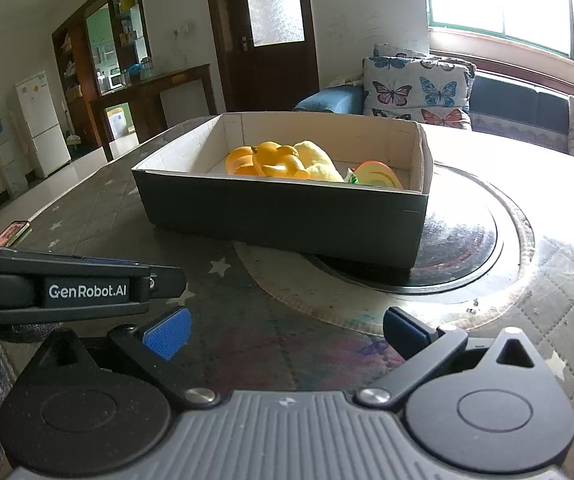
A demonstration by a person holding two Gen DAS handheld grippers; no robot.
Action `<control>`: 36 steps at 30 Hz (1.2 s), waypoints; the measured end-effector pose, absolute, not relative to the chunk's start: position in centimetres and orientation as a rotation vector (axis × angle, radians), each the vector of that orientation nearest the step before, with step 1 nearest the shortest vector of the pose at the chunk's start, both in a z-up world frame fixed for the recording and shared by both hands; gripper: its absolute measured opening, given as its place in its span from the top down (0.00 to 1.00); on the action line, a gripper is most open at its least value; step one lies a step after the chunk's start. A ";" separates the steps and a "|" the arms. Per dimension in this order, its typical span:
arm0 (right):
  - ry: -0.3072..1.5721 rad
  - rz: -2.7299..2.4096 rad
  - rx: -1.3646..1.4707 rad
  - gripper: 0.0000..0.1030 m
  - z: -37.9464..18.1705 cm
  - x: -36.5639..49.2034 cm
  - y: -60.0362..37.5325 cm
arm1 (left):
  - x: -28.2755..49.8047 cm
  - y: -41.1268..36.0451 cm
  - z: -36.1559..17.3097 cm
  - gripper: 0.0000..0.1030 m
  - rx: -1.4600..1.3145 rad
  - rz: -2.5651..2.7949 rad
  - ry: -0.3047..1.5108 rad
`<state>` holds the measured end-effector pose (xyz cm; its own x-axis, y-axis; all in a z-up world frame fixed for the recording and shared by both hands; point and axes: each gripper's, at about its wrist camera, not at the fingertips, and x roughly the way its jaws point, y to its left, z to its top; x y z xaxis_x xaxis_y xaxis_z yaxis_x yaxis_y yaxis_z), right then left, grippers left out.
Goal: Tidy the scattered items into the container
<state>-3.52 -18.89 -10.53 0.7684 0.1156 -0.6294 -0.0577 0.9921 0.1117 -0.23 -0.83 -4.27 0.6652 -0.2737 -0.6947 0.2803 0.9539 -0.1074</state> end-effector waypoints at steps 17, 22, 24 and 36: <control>0.701 0.092 0.094 0.00 -10.3 -2.1 -19.3 | 0.9 -1.1 -3.7 0.65 0.019 -0.297 0.779; 0.703 0.093 0.095 0.00 -10.2 -1.7 -19.4 | 1.3 -1.3 -3.6 0.65 0.023 -0.295 0.782; 0.705 0.094 0.096 0.00 -10.2 -1.6 -19.5 | 1.5 -1.4 -3.6 0.65 0.025 -0.293 0.783; 0.720 0.096 0.094 0.00 -10.1 -0.6 -19.7 | 2.2 -1.6 -3.5 0.65 0.034 -0.289 0.790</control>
